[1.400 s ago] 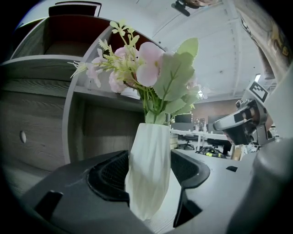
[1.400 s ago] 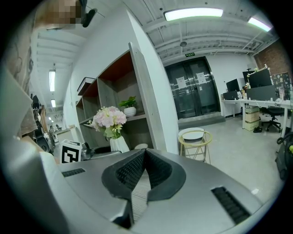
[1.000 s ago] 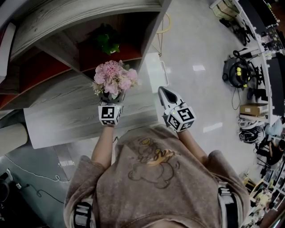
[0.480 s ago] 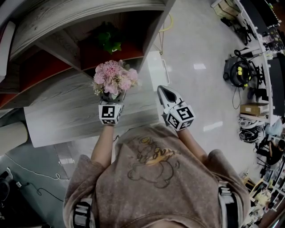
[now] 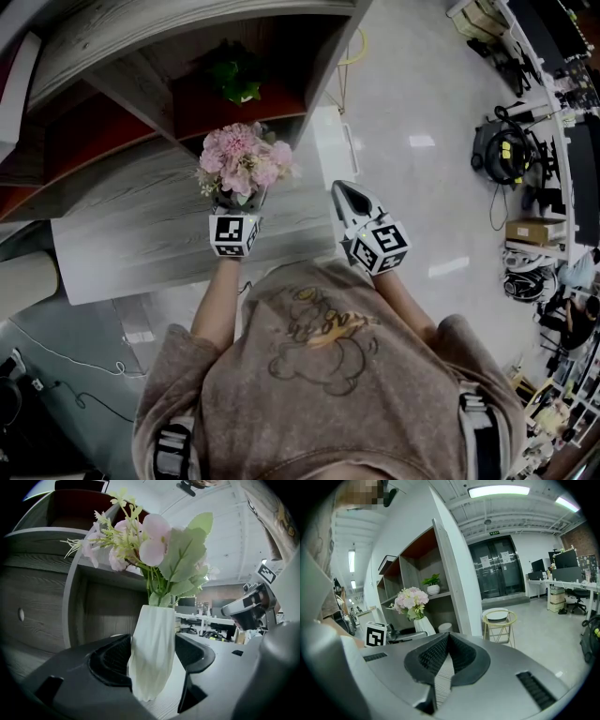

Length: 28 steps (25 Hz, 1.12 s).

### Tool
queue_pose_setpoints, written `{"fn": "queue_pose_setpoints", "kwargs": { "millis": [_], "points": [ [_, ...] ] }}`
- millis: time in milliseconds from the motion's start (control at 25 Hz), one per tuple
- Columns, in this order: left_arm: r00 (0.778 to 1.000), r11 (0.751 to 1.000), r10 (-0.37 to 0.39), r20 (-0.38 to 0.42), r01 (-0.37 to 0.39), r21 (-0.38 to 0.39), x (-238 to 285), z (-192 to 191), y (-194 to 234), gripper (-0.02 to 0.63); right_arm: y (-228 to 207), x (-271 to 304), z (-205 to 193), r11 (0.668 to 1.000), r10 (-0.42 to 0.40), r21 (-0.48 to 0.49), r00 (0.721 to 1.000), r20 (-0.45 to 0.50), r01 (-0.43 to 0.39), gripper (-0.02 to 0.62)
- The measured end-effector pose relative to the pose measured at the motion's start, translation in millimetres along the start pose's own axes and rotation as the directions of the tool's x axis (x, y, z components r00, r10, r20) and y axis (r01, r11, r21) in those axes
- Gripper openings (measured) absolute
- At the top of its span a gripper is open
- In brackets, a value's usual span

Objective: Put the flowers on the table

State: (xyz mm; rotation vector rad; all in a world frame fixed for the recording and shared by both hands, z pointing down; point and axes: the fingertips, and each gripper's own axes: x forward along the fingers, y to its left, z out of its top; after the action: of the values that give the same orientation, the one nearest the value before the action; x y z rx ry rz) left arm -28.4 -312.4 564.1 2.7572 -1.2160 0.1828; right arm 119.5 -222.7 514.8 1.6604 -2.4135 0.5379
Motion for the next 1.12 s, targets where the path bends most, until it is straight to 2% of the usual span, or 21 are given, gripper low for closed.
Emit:
{"fn": "queue_pose_setpoints", "kwargs": {
  "millis": [240, 520, 840, 1120],
  "points": [
    [0.999, 1.0, 0.007, -0.037, -0.008, -0.017, -3.4, -4.1, -1.8, 0.304, 1.3, -8.7, -1.1, 1.0, -0.004, 0.008, 1.0, 0.009, 0.004, -0.004],
    [0.999, 0.999, 0.023, -0.043, -0.024, -0.023, -15.1, 2.1, -1.1, 0.314, 8.2, -17.6, -0.2, 1.0, 0.003, 0.007, 1.0, 0.022, -0.003, -0.005],
    [0.997, 0.998, 0.049, -0.064, -0.051, -0.031, -39.9, 13.3, -7.4, 0.314, 21.3, -23.8, 1.0, 0.999, 0.045, 0.001, 0.998, 0.042, -0.045, -0.005],
    [0.995, 0.992, 0.079, -0.067, -0.085, -0.093, -72.4, 35.1, -7.8, 0.316, 33.5, -18.4, 6.8, 0.995, 0.101, -0.003, 0.993, 0.064, -0.101, -0.005]
  ]
}}
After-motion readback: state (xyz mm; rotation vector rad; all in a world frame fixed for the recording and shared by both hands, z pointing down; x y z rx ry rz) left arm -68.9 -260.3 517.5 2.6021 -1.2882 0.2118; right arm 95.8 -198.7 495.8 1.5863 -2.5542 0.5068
